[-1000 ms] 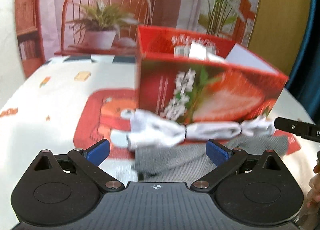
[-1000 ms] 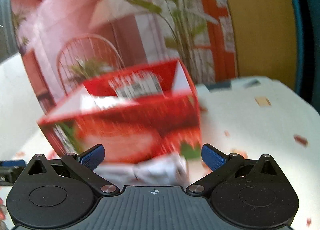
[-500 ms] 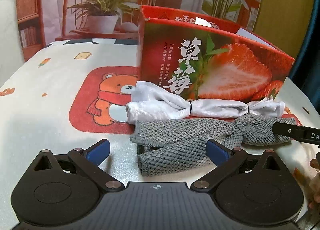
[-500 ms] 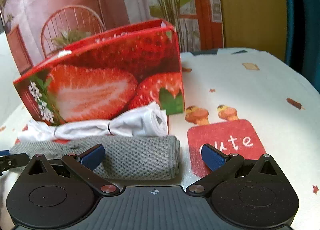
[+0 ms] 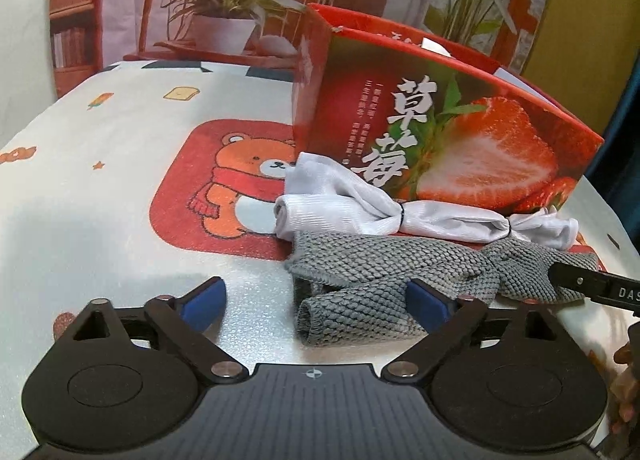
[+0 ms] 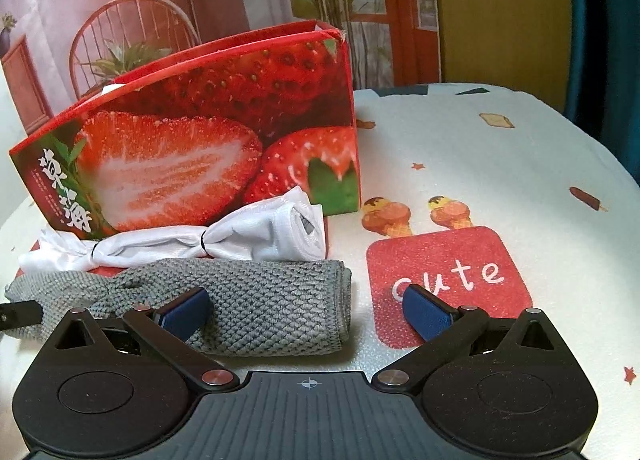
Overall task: Organize soft objects
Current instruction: 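Move both tools back to the grey knit cloth beside the box, then close both tools on the grey knit cloth, then lift the grey knit cloth with both tools over the red box, then lower the grey cloth into the box and open both tools, then move both tools to the white cloth beside the box, then close both tools on the white cloth, then lift the white cloth with both tools over the red box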
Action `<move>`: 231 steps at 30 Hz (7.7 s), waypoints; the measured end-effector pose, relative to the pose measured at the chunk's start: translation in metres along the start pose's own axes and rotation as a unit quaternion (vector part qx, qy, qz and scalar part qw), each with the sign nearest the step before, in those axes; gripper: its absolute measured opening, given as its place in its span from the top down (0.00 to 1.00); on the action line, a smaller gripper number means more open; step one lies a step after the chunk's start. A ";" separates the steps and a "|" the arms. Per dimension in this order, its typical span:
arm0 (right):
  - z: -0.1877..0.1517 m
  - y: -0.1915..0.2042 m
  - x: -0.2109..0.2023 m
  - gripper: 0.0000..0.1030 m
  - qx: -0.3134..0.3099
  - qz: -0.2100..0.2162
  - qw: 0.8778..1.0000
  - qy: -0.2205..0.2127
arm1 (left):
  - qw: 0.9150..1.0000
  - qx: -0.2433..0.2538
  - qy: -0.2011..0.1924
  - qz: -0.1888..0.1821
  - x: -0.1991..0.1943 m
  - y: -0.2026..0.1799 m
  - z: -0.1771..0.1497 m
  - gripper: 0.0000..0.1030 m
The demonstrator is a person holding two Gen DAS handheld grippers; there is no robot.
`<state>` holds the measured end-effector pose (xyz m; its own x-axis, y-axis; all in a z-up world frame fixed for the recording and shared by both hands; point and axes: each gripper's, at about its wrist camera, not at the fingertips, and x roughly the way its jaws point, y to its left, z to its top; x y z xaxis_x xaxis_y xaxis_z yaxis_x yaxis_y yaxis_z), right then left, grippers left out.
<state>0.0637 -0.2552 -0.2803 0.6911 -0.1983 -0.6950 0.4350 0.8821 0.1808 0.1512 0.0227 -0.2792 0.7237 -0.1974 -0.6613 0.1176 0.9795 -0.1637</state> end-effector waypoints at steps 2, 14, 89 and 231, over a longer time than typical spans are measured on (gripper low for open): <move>0.000 0.001 0.000 0.00 -0.006 -0.003 1.000 0.001 | 1.000 0.008 -0.002 -0.006 -0.001 -0.003 0.000 0.19; -0.004 0.014 -0.001 0.07 -0.057 0.040 0.998 0.007 | 0.999 0.028 -0.003 -0.036 -0.002 -0.007 -0.002 0.45; 0.058 0.011 -0.105 0.81 -0.018 0.172 0.967 -0.188 | 0.967 0.079 -0.220 -0.101 -0.105 -0.029 0.064 0.82; 0.008 0.039 0.009 0.82 -0.175 0.052 0.980 -0.083 | 0.994 0.103 -0.036 -0.002 0.012 -0.022 0.011 0.81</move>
<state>0.0920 -0.2259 -0.2737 0.8185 -0.1408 -0.5569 0.1524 0.9880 -0.0258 0.1646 -0.0008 -0.2751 0.7682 -0.2060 -0.6062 0.2522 0.9676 -0.0092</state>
